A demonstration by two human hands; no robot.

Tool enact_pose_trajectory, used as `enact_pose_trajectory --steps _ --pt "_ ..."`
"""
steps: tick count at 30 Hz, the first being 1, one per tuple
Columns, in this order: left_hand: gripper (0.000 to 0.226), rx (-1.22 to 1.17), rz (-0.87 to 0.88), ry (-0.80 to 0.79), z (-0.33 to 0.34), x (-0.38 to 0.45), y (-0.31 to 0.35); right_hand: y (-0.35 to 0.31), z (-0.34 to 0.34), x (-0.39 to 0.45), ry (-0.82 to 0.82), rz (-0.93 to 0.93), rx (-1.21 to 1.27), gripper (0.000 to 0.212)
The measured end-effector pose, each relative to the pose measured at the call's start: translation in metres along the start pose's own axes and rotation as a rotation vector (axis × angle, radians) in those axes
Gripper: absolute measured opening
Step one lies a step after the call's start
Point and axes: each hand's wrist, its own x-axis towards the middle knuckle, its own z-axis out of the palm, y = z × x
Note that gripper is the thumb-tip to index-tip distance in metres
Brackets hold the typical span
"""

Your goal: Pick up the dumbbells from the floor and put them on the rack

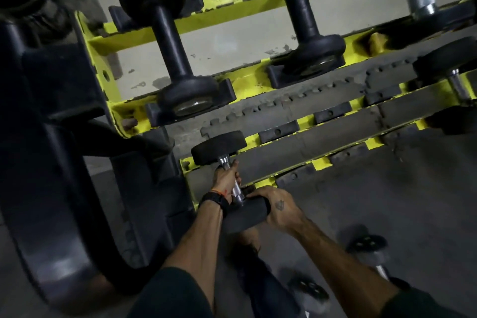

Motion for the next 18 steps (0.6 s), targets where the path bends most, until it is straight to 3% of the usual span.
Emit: enact_pose_trajectory --steps 3,5,7,10,14,18 --pt "0.014 0.038 -0.01 -0.01 -0.005 -0.01 0.004 -0.019 -0.005 -0.009 -0.016 0.009 -0.061 0.045" --pt "0.029 0.055 0.004 -0.048 -0.013 -0.024 0.009 -0.033 -0.009 -0.014 -0.068 0.034 -0.112 0.041" --pt "0.039 0.033 -0.005 -0.103 -0.023 -0.043 0.02 -0.045 -0.016 -0.019 -0.091 0.046 -0.166 0.057" --pt "0.03 0.012 0.025 -0.167 -0.039 -0.076 0.034 -0.069 -0.031 -0.034 -0.165 0.022 -0.242 0.087" --pt "0.017 0.022 0.082 -0.238 -0.062 -0.146 0.041 -0.113 -0.049 -0.079 0.028 -0.051 -0.168 0.081" --pt "0.023 0.049 0.232 -0.297 -0.1 -0.27 0.036 -0.164 -0.052 -0.166 0.239 -0.081 0.112 0.055"
